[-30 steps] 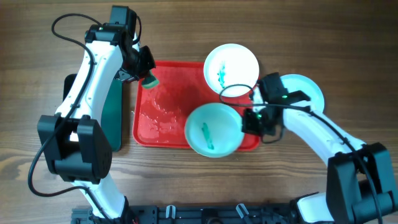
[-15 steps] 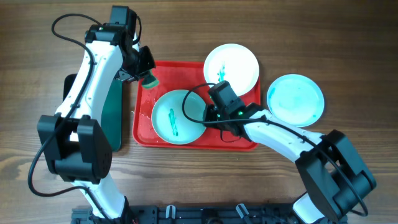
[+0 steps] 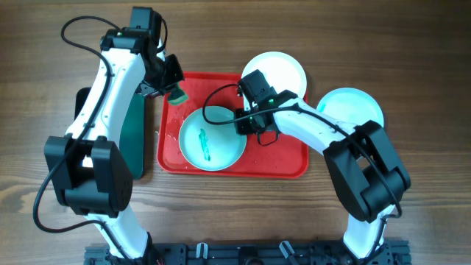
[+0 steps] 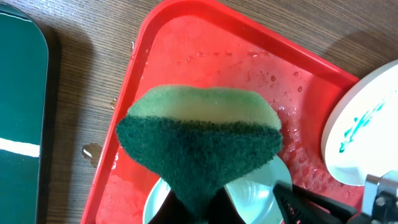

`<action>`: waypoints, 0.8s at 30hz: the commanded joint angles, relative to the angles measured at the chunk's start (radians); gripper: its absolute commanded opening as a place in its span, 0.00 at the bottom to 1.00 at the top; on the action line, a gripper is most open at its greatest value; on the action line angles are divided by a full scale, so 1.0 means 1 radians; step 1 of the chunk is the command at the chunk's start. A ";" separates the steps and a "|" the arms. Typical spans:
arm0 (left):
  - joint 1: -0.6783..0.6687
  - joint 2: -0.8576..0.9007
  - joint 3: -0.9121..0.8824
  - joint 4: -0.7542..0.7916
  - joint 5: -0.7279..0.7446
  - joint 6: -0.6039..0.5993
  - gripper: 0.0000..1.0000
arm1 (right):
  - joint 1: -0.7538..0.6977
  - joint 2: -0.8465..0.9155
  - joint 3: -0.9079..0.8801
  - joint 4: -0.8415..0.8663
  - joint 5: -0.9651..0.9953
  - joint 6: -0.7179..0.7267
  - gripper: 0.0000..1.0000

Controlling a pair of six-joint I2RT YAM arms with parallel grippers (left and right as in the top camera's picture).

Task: Clean dirty plates on tray and stack at the side
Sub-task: 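Bring the sponge with the left gripper onto the held plate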

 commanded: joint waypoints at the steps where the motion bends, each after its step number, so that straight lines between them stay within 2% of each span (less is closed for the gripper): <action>1: -0.002 -0.020 0.017 0.000 -0.021 0.005 0.04 | 0.002 0.018 0.018 -0.031 -0.050 -0.050 0.06; 3: -0.002 -0.020 0.016 0.000 -0.021 0.005 0.04 | 0.002 0.018 0.018 -0.032 -0.047 -0.034 0.04; 9: -0.014 -0.020 0.016 0.000 -0.021 0.005 0.04 | 0.003 0.018 0.018 -0.036 0.058 0.315 0.04; 13: -0.048 -0.010 0.014 0.000 -0.021 0.005 0.04 | 0.004 0.019 0.018 -0.021 0.095 0.402 0.04; 17: -0.082 0.004 -0.014 0.002 -0.034 0.005 0.04 | 0.004 0.019 0.018 0.006 0.102 0.381 0.04; 20: -0.096 0.019 -0.065 0.003 -0.114 0.006 0.04 | 0.004 0.019 0.018 0.012 0.086 0.312 0.04; 24: -0.097 0.045 -0.145 0.048 -0.117 0.145 0.04 | 0.003 0.019 0.018 0.013 0.063 0.246 0.04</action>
